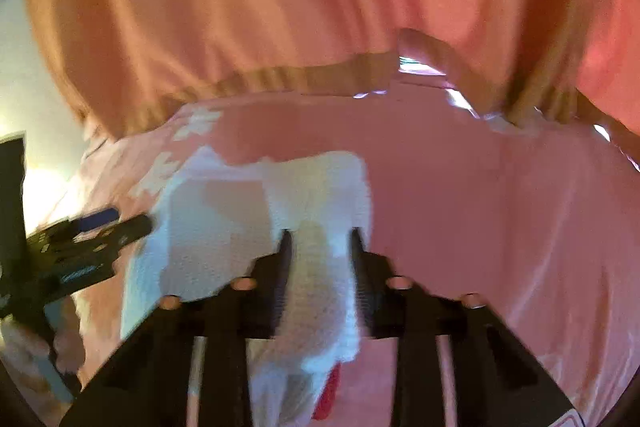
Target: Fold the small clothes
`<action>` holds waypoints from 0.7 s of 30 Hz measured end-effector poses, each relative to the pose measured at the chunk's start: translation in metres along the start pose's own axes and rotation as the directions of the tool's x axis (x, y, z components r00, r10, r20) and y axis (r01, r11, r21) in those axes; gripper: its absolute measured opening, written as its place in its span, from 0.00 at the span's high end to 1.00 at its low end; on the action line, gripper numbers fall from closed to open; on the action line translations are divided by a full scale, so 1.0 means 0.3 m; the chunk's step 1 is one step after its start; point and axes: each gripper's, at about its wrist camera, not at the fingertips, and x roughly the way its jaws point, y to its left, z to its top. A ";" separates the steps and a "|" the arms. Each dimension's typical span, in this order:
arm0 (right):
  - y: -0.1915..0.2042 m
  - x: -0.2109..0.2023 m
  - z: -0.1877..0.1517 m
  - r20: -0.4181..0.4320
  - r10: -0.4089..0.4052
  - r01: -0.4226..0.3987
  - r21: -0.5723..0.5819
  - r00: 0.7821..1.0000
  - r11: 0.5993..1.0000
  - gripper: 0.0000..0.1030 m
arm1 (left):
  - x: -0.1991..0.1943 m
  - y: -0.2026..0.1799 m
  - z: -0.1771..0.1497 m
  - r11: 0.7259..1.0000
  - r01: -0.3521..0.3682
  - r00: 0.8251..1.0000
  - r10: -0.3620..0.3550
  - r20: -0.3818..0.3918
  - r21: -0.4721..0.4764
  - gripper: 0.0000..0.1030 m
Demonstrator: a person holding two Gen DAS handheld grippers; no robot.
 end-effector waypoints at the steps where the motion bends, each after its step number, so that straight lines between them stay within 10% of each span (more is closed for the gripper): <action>1: 0.008 0.044 -0.009 -0.050 0.003 -0.004 -0.013 0.999 1.000 0.94 | 0.004 -0.025 0.001 0.999 -0.023 1.000 0.023 0.000 0.024 0.28; 4: -0.024 0.221 -0.090 -0.203 -0.047 0.042 -0.026 0.978 0.999 0.98 | 0.007 -0.103 -0.011 0.992 -0.072 0.997 0.072 -0.001 0.100 0.28; 14: -0.033 -0.124 -0.025 0.043 0.038 -0.039 0.027 0.998 0.999 0.93 | -0.147 -0.179 -0.046 0.985 -0.120 0.991 0.111 0.074 0.126 0.27; 21: -0.046 -0.112 -0.107 -0.003 0.022 -0.022 0.047 1.000 0.999 0.82 | -0.193 -0.200 -0.101 0.985 -0.121 0.991 0.113 0.073 0.120 0.22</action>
